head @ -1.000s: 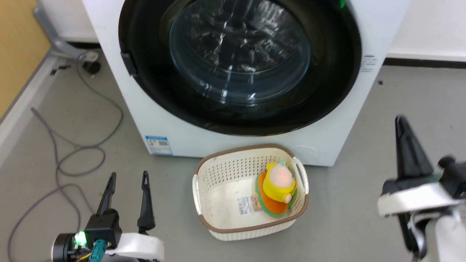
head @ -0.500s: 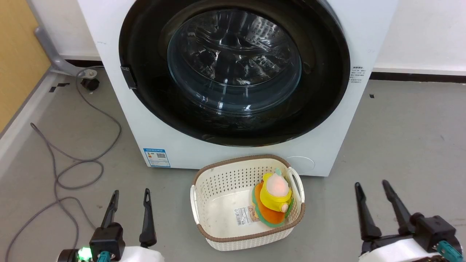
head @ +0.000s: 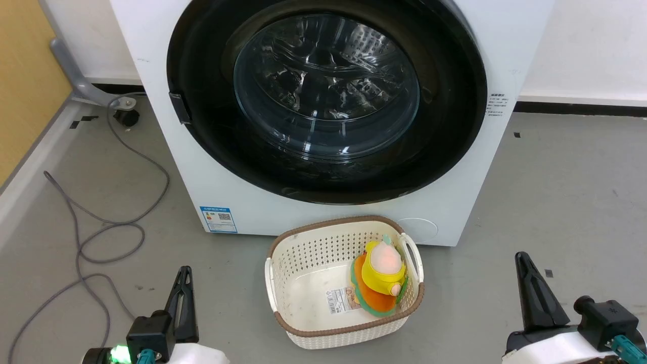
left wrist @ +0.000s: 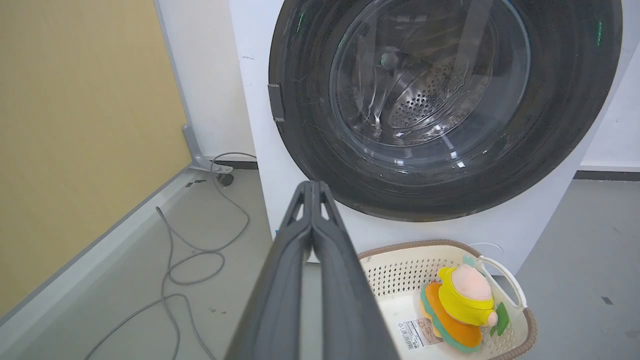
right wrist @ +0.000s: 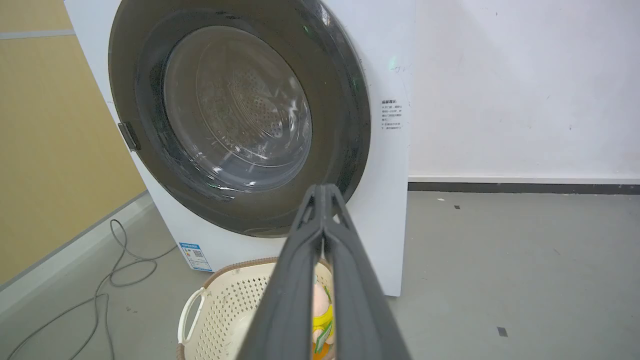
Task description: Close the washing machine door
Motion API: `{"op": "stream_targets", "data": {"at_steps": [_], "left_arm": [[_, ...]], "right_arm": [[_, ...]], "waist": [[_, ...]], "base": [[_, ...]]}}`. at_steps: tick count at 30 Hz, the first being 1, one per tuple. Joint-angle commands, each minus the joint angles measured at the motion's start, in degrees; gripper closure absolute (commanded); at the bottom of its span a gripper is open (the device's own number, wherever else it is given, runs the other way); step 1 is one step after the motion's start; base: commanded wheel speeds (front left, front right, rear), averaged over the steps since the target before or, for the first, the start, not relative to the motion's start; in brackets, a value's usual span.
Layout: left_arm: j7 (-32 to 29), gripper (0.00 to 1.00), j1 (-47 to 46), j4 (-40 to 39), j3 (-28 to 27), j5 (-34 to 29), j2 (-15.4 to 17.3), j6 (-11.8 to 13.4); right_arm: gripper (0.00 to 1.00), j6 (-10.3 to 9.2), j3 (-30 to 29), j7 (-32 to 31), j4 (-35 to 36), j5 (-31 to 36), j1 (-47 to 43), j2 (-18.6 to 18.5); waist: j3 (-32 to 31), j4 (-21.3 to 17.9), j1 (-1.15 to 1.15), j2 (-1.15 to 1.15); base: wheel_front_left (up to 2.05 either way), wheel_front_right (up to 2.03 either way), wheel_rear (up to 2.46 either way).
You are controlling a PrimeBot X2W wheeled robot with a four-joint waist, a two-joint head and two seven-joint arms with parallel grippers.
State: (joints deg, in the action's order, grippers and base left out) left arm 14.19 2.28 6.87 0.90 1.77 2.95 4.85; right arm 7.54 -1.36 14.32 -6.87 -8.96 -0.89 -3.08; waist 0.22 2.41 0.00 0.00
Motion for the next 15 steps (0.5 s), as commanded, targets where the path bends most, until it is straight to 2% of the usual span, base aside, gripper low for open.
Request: {"op": "stream_targets", "data": {"at_steps": [1,15], "left_arm": [[-0.22,1.00,-0.11,-0.25,-0.07,-0.08,0.01,-0.22],[-1.86,1.00,-0.36,-1.03,-0.17,-0.28,0.00,-0.76]], "right_arm": [[1.00,0.00,0.05,-0.29,0.32,0.36,0.04,0.02],[1.00,-0.01,0.21,-1.94,1.09,1.37,0.14,0.04]], "waist": [[0.00,-0.03,0.00,0.00],[-0.02,-0.31,0.00,0.00]], "base": [[0.00,0.00,0.00],[0.00,0.00,0.00]]}}
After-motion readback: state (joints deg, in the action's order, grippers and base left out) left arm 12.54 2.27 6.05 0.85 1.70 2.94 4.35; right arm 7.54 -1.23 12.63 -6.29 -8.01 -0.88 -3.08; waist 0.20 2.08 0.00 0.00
